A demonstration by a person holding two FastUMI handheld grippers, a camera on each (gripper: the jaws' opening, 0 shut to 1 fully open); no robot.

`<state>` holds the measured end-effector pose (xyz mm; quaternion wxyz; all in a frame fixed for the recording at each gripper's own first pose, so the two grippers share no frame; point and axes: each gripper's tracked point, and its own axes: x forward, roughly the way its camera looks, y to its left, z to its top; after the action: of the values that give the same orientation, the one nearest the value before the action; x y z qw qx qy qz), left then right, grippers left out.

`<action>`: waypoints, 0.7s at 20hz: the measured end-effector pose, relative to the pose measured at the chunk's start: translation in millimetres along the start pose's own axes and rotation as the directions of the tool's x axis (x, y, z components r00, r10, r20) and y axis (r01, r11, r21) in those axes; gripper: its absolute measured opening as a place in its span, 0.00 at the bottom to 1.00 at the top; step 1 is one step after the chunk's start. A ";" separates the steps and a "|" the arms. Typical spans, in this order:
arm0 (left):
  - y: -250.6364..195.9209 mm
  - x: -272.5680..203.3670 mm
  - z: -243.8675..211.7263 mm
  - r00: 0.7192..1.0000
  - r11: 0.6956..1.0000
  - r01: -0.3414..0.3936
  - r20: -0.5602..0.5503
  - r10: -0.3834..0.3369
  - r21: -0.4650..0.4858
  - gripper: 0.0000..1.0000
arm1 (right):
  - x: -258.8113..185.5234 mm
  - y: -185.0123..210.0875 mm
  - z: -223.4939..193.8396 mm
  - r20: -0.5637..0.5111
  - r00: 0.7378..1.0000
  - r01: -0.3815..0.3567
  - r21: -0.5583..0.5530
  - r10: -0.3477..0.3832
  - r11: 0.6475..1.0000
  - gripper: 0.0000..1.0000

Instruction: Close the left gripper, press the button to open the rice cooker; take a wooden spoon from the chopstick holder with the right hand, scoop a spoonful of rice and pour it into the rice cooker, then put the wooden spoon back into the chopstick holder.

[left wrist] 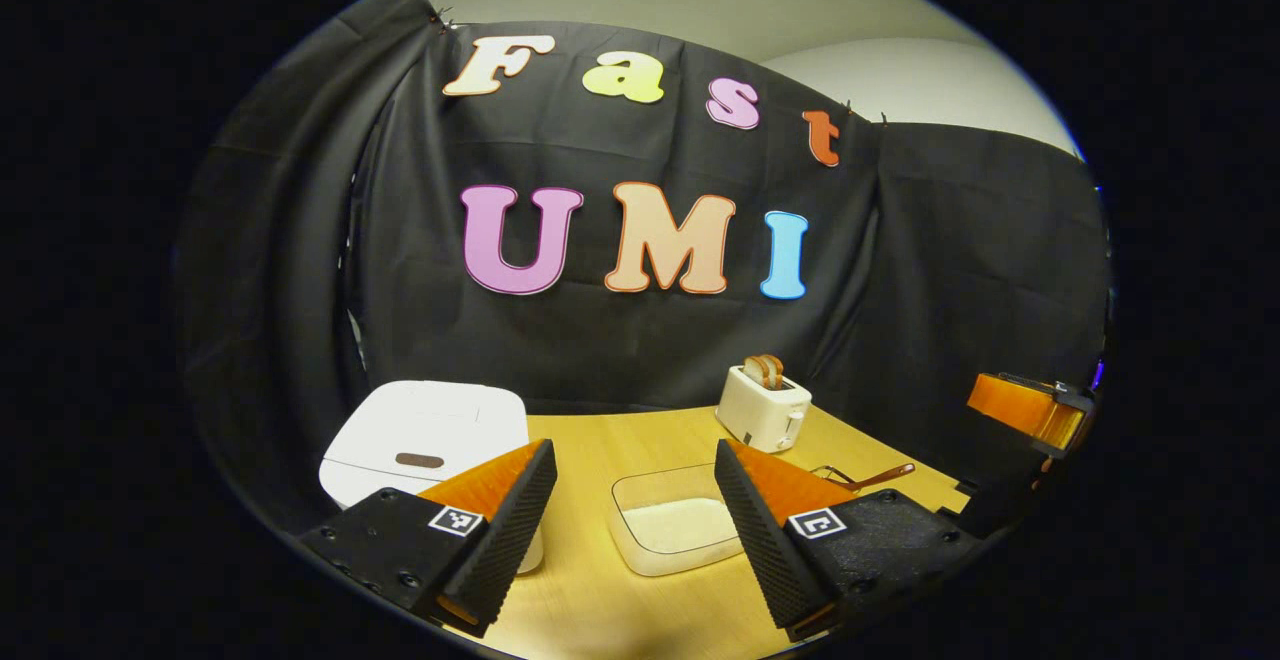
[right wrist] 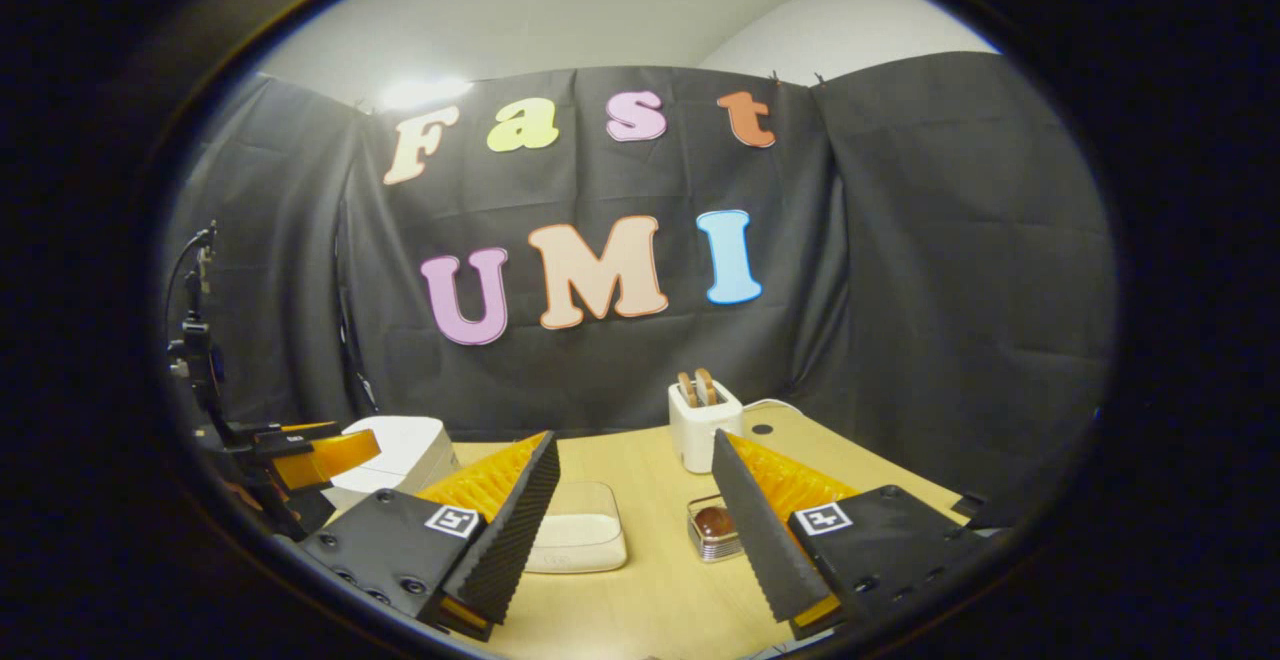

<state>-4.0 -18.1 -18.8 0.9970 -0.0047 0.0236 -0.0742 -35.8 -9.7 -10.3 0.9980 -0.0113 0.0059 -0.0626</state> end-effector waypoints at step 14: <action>2.1 7.3 4.4 0.998 0.998 0.068 -0.001 -0.068 0.012 0.73 | 2.0 5.1 1.5 0.001 0.999 0.034 -0.025 -0.034 0.999 0.99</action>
<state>3.7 -17.1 -14.8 0.9938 0.0005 0.0231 -0.1083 -33.2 -4.8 -8.9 0.9965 -0.0240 0.0060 -0.0797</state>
